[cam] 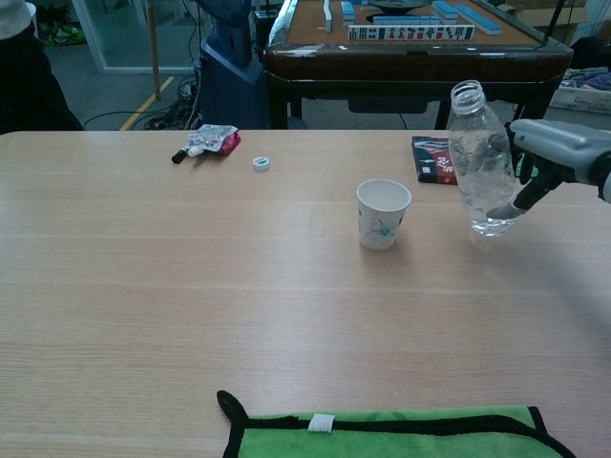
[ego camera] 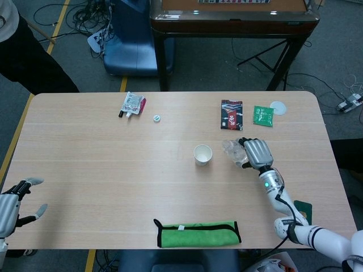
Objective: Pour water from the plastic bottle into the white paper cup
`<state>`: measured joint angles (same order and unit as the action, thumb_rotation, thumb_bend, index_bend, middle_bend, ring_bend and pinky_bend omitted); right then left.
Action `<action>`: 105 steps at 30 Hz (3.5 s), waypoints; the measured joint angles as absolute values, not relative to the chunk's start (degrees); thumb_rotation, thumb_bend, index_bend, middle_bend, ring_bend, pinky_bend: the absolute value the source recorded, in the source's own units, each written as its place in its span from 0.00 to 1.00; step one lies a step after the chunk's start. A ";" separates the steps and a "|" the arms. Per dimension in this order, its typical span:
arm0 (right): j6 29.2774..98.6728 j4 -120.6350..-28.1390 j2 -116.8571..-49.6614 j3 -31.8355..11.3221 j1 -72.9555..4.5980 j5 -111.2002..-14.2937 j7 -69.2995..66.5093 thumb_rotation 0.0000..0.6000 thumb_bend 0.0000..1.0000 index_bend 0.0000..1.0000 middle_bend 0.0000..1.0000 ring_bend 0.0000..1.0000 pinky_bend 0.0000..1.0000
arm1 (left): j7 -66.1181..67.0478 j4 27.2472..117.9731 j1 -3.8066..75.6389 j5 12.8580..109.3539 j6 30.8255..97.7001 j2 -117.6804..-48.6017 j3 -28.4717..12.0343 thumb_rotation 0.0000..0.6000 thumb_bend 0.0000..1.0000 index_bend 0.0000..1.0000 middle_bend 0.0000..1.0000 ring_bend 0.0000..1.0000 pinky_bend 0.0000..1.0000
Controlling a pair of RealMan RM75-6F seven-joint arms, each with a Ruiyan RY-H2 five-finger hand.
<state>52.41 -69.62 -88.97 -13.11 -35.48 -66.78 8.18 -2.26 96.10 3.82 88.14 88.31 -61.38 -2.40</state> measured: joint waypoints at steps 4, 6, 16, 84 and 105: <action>52.15 -72.46 -87.50 -13.47 -36.22 -63.10 14.21 1.00 0.30 0.54 0.57 0.44 0.47 | -2.28 96.23 3.76 88.18 88.48 -61.25 -2.43 1.00 0.21 0.30 0.29 0.42 0.59; 52.13 -73.57 -87.00 -13.57 -36.66 -61.39 16.75 1.00 0.30 0.54 0.57 0.45 0.47 | -2.31 96.30 3.72 88.17 88.61 -61.17 -2.49 1.00 0.21 0.30 0.29 0.42 0.59; 52.13 -77.39 -85.55 -13.01 -39.08 -55.58 27.55 1.00 0.30 0.55 0.58 0.46 0.48 | -2.63 96.71 3.54 88.01 88.98 -60.67 -2.70 1.00 0.21 0.30 0.29 0.42 0.59; 63.72 -84.97 -83.44 -4.61 -54.26 -26.61 67.21 1.00 0.33 0.57 0.61 0.49 0.50 | -3.45 97.57 3.29 87.45 89.38 -59.53 -3.34 1.00 0.21 0.30 0.29 0.42 0.59; 66.40 -85.82 -83.16 -2.73 -55.48 -26.10 72.41 1.00 0.34 0.58 0.61 0.49 0.51 | -3.29 97.69 3.31 87.35 89.34 -59.49 -3.43 1.00 0.21 0.30 0.29 0.42 0.59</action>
<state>66.40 -85.82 -83.16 -2.73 -55.48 -26.10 72.41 -3.29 97.69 3.31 87.35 89.34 -59.49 -3.43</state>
